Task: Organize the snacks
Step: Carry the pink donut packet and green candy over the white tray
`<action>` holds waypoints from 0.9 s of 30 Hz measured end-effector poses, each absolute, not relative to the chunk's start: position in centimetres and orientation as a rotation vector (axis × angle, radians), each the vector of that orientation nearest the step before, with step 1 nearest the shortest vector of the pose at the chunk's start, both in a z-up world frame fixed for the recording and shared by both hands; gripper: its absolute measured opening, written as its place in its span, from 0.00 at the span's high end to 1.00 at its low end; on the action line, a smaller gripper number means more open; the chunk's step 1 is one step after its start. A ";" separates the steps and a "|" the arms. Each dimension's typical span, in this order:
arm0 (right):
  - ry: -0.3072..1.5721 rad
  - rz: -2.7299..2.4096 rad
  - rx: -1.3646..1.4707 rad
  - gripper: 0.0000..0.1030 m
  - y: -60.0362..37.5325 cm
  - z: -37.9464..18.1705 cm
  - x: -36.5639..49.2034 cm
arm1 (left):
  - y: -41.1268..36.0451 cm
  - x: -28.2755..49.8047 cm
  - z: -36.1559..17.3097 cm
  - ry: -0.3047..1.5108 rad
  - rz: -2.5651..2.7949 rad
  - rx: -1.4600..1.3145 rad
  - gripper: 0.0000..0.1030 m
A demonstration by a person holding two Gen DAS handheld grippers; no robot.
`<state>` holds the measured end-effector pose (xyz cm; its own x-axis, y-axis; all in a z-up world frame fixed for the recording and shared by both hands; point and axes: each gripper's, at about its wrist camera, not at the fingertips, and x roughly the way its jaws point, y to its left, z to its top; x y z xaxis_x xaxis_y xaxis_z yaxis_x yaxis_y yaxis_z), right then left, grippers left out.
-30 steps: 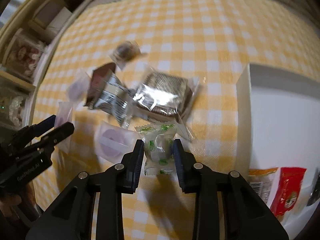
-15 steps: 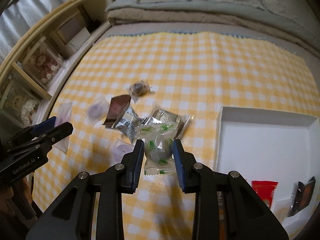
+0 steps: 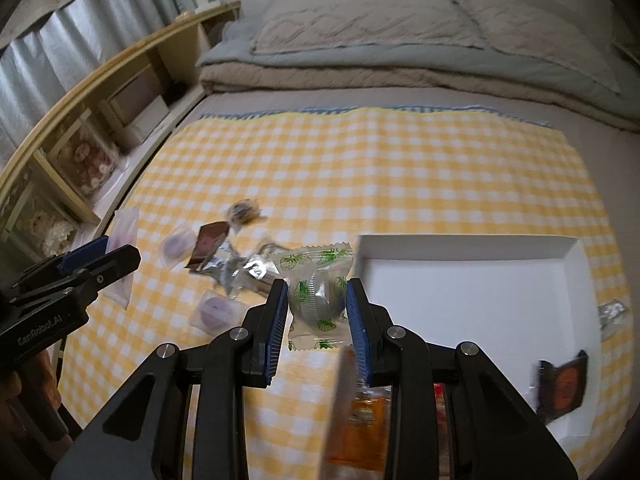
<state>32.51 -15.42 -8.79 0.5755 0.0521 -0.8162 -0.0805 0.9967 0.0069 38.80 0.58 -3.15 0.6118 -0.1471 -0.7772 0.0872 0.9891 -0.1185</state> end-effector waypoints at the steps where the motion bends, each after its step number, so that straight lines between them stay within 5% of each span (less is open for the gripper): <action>1: 0.946 0.069 -0.028 0.70 -16.2 -8.4 32.2 | -0.1 38.6 -3.0 0.897 -0.144 -0.072 0.51; 27: 0.923 -0.132 0.017 0.70 -30.6 -6.2 27.9 | -13.2 42.0 -7.8 0.985 -0.396 -0.173 0.51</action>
<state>27.94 -30.58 -6.24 0.5960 -0.1061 -0.7959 0.1208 0.9918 -0.0418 41.99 -13.18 -7.79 0.4890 -0.4014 -0.7745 0.2470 0.9152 -0.3184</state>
